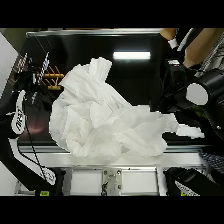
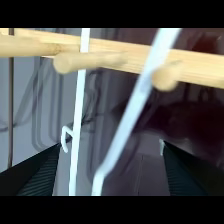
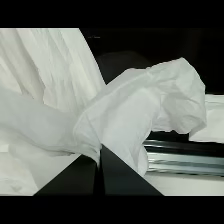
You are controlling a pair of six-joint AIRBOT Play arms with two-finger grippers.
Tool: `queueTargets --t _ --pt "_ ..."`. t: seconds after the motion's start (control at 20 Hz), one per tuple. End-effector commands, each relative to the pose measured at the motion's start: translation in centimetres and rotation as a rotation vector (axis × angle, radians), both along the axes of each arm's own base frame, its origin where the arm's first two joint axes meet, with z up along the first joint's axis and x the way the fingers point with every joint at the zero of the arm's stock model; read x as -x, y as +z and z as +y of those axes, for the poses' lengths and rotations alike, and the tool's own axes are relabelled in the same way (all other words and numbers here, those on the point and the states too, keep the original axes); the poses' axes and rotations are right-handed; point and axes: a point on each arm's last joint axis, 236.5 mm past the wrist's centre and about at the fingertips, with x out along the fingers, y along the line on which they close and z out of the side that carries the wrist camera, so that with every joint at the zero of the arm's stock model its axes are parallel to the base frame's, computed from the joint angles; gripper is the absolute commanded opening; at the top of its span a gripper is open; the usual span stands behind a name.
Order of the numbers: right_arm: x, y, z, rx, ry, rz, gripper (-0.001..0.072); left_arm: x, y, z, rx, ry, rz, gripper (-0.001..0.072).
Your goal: Fold the clothes and pants, and hang the long-sleeved shirts on hangers.
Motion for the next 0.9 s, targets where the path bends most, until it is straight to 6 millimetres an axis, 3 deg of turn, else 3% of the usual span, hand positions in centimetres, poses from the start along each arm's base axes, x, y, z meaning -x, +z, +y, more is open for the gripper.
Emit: queueTargets --t 0.0,0.25,0.6,0.65,0.8,0.85 --pt "0.0 0.0 0.0 0.000 0.001 0.002 0.0016 0.3 -1.5 1.2 -0.010 0.011 0.031 0.0691" --pt "0.0 0.0 0.0 0.000 0.001 0.002 0.0016 -0.8 -1.3 1.4 -0.012 -0.003 -0.018 0.0691" --pt "0.0 0.0 0.0 0.000 0.001 0.002 0.0016 0.0 -3.2 0.9 -0.003 0.001 0.041 0.0671" --pt "0.0 0.0 0.0 0.000 0.001 0.002 0.0016 -0.2 -3.0 0.8 -0.005 -0.002 0.035 0.0526" --pt "0.0 0.0 0.0 0.000 0.001 0.002 0.0016 -0.9 -2.2 0.9 -0.006 0.004 0.010 0.0416" --pt "0.0 -0.1 0.0 0.001 0.001 0.002 0.0016 -1.0 -1.9 0.9 -0.008 0.007 0.007 0.0238"
